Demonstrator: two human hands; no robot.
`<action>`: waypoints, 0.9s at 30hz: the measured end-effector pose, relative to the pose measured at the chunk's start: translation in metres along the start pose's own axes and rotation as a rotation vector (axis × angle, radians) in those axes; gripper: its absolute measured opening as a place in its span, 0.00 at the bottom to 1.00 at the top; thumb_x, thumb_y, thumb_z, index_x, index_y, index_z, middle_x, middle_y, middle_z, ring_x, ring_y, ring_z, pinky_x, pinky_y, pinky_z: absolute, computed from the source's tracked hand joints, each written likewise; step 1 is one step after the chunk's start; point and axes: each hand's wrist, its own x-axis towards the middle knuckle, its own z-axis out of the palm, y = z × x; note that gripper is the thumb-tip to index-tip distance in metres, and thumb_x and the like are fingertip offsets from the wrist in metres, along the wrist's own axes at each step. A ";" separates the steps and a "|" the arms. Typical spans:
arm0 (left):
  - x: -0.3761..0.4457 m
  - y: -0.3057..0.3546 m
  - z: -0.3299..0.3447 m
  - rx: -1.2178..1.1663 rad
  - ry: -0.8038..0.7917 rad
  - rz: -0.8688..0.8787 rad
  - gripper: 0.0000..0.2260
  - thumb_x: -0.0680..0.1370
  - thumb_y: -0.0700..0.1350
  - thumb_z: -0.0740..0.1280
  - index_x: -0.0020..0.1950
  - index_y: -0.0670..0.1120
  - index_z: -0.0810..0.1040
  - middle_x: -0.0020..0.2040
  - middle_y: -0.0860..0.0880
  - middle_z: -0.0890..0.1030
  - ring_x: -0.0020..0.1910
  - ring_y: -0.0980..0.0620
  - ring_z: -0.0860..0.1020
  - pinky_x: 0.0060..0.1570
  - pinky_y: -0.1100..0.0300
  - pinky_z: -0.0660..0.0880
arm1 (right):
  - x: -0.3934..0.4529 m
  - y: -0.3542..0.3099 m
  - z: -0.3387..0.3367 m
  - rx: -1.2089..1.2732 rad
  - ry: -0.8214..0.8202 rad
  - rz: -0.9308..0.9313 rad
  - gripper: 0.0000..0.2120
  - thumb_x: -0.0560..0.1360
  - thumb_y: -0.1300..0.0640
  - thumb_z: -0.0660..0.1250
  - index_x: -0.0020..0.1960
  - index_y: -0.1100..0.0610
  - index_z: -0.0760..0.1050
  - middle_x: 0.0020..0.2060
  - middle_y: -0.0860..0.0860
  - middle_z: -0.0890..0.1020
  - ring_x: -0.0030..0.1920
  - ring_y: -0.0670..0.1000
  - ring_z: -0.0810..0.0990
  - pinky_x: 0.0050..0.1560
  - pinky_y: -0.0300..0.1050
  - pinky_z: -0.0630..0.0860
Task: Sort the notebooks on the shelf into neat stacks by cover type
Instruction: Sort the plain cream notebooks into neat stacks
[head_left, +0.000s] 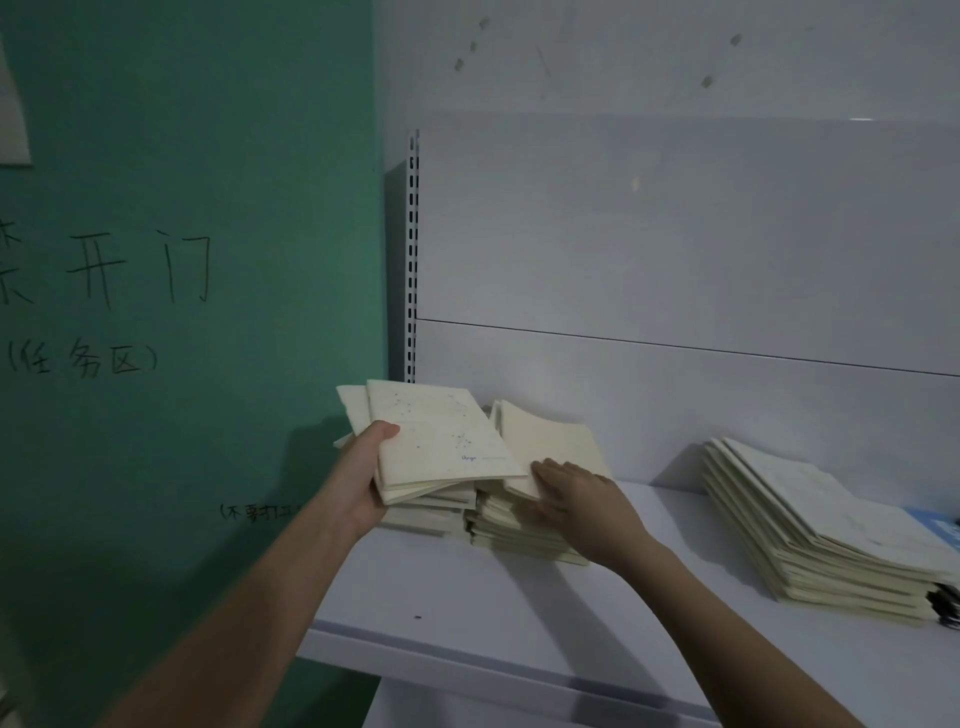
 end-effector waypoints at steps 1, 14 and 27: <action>0.001 0.000 -0.001 0.002 0.001 -0.003 0.16 0.80 0.42 0.62 0.68 0.44 0.72 0.59 0.41 0.81 0.53 0.41 0.80 0.29 0.52 0.80 | -0.002 0.001 -0.002 -0.023 0.024 -0.013 0.23 0.79 0.38 0.57 0.67 0.51 0.69 0.62 0.46 0.76 0.61 0.52 0.73 0.59 0.51 0.70; 0.001 -0.002 0.008 0.080 -0.015 0.009 0.14 0.79 0.43 0.63 0.65 0.46 0.74 0.56 0.43 0.82 0.53 0.43 0.81 0.38 0.51 0.79 | -0.006 0.007 -0.036 0.661 0.543 0.151 0.11 0.84 0.52 0.55 0.47 0.50 0.73 0.35 0.48 0.77 0.36 0.49 0.74 0.37 0.47 0.69; -0.003 -0.023 0.046 0.103 -0.170 0.027 0.16 0.79 0.52 0.65 0.64 0.48 0.78 0.55 0.41 0.84 0.53 0.40 0.82 0.44 0.47 0.81 | -0.019 -0.047 -0.026 0.216 0.381 -0.346 0.21 0.81 0.44 0.55 0.71 0.47 0.71 0.69 0.46 0.74 0.68 0.48 0.71 0.65 0.44 0.72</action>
